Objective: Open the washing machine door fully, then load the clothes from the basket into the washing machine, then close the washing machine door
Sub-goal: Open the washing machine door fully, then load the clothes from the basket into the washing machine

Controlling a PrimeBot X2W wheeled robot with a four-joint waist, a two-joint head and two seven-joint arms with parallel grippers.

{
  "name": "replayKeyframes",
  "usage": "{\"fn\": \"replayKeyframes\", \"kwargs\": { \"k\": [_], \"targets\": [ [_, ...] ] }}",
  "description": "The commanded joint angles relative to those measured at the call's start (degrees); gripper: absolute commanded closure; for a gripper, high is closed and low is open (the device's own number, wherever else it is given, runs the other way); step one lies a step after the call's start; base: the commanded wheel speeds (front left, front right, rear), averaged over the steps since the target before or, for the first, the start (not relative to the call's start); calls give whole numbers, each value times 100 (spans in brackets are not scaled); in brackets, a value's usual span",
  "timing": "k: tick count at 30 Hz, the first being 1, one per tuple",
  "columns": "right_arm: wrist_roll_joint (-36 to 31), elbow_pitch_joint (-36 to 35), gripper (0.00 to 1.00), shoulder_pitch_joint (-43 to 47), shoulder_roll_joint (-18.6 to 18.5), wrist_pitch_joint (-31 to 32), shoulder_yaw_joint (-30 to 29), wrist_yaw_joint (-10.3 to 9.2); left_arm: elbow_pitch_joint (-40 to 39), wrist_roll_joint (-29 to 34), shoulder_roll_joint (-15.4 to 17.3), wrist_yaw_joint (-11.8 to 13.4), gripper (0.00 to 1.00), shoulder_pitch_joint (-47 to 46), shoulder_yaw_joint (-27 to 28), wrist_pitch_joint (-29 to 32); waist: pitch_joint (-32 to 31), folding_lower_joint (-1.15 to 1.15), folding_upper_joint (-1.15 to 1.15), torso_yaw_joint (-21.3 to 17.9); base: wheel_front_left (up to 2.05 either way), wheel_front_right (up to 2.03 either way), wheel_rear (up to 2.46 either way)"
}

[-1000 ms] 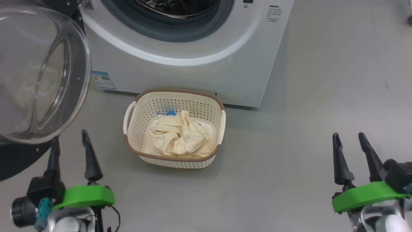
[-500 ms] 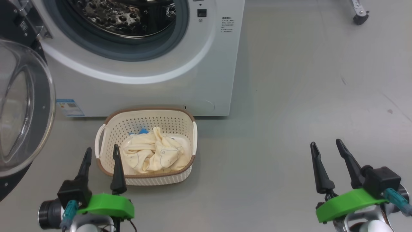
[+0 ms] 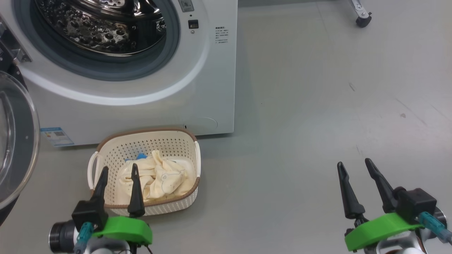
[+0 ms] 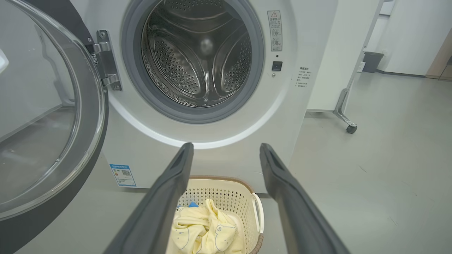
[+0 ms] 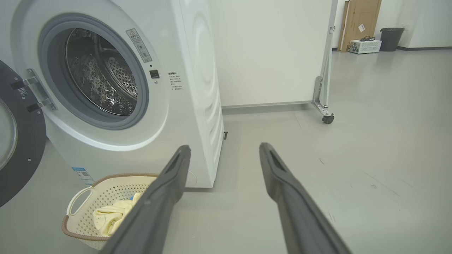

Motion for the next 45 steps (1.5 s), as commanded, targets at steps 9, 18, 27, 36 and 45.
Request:
{"fn": "replayKeyframes", "kwargs": {
  "k": [9, 18, 27, 36, 45],
  "targets": [
    [-30, -256, 0, -142, -49, 4, 34, 21, -122, 86, 47, 38, 0, -228, 102, -83, 20, 0, 0, 18, 0, 0, 0],
    [-30, -267, 0, -167, -49, 12, 31, 21, -77, 72, 63, 65, 0, -291, 81, -100, 45, 0, 0, 28, 0, 0, 0],
    [-13, -270, 0, -178, -49, 1, 45, 21, -45, 70, 68, 134, 0, -324, 53, -107, 72, 0, 0, 38, 4, -3, 0],
    [-1, -258, 0, -209, -49, -26, 34, 21, -92, 77, 100, 132, 0, -361, -12, -106, 128, 0, 0, 21, 85, -85, 0],
    [39, -226, 0, -275, -49, -73, 70, 21, -130, 110, 115, 283, 0, -439, -40, -30, 255, 0, 0, 29, 182, -182, 0]
  ]
}}
